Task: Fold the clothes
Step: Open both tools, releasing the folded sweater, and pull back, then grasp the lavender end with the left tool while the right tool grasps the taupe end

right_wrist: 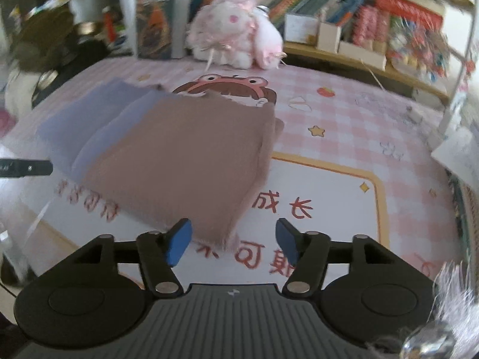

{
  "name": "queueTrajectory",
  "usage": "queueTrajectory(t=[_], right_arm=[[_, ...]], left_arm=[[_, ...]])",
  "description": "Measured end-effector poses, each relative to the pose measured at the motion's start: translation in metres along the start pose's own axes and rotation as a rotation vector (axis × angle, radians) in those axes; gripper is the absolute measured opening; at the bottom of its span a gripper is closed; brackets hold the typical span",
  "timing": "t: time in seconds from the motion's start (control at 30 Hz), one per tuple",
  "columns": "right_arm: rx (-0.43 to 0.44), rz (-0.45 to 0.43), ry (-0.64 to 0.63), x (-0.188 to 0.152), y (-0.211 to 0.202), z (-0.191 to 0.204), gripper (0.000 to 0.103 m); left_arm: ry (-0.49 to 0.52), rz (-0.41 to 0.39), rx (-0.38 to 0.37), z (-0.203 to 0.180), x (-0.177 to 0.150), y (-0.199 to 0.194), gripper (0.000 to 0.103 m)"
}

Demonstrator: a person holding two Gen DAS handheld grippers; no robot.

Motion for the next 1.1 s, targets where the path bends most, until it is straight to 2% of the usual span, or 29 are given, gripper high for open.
queueTrajectory(t=[0.23,0.33,0.43,0.57,0.63,0.8,0.97,1.1], right_arm=[[0.044,0.05,-0.035,-0.021,-0.003,-0.003,0.074],[0.055,0.073,-0.047,-0.025,0.0,0.002,0.076],[0.06,0.082,-0.065,-0.027,0.001,0.009,0.079],[0.066,0.097,-0.047,-0.027,0.006,0.014,0.08],[0.058,0.106,-0.038,-0.026,0.011,0.019,0.08],[0.03,0.118,-0.032,-0.021,0.018,0.031,0.08],[-0.006,0.118,-0.035,-0.016,0.02,0.041,0.081],[-0.034,0.118,-0.027,-0.012,0.022,0.046,0.086]], left_arm=[[-0.015,0.037,0.018,-0.014,-0.016,-0.003,0.069],[-0.02,0.039,0.026,-0.013,-0.015,-0.006,0.076],[-0.033,0.044,0.026,-0.01,-0.012,-0.007,0.078],[-0.13,0.069,-0.018,0.008,-0.004,-0.001,0.078],[-0.177,0.082,-0.013,0.019,0.001,0.003,0.078],[-0.196,0.068,-0.005,0.039,0.01,0.009,0.078],[-0.326,0.079,-0.047,0.064,0.017,0.023,0.078],[-0.37,0.091,-0.032,0.083,0.023,0.034,0.078]])
Point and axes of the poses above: each gripper's, at about its wrist camera, not at the fingertips, and y roughly the way its jaws point, z to its left, x to its top, the point moved 4 cm from there along y, roughly the way its jaws point, and after that the axes turned 4 degrees about y, right-handed, at the moved point
